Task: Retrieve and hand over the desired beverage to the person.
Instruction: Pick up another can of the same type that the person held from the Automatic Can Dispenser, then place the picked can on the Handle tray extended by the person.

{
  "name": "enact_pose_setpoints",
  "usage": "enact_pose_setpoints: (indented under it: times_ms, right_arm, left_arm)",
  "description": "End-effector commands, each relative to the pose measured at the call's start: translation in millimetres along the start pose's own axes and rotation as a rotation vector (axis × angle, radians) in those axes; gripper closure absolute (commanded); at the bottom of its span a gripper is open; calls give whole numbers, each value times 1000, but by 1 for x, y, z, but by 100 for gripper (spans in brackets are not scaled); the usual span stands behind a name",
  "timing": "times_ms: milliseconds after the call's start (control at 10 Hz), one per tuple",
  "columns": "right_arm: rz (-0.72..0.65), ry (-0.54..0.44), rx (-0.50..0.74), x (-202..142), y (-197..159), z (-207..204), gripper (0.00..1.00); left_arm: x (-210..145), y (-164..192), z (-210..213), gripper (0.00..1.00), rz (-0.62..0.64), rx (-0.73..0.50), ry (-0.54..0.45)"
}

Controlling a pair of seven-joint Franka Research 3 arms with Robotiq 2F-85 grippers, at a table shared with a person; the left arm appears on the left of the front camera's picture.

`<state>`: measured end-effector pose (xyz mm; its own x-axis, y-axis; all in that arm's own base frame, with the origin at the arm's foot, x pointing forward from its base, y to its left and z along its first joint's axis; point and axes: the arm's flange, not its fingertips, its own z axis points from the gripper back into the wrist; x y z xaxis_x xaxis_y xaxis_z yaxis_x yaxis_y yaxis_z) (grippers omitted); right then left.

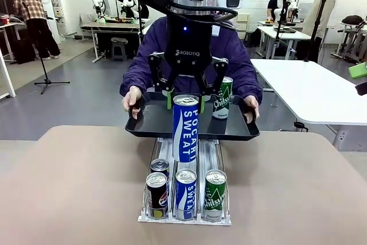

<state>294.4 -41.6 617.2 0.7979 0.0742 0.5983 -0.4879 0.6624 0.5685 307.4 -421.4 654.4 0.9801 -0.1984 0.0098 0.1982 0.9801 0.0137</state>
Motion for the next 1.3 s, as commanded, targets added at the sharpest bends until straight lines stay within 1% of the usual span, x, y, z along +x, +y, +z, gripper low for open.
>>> enact_pose_setpoints:
  times_ms: [0, 1200]
  right_arm:
    - [3, 2, -12, -1, -1, -1, 0]
    - [3, 2, -12, -1, -1, -1, 0]
  left_arm:
    - [-3, -1, 3, 100, 16, -1, -7]
    - [-3, -1, 3, 100, 16, -1, -7]
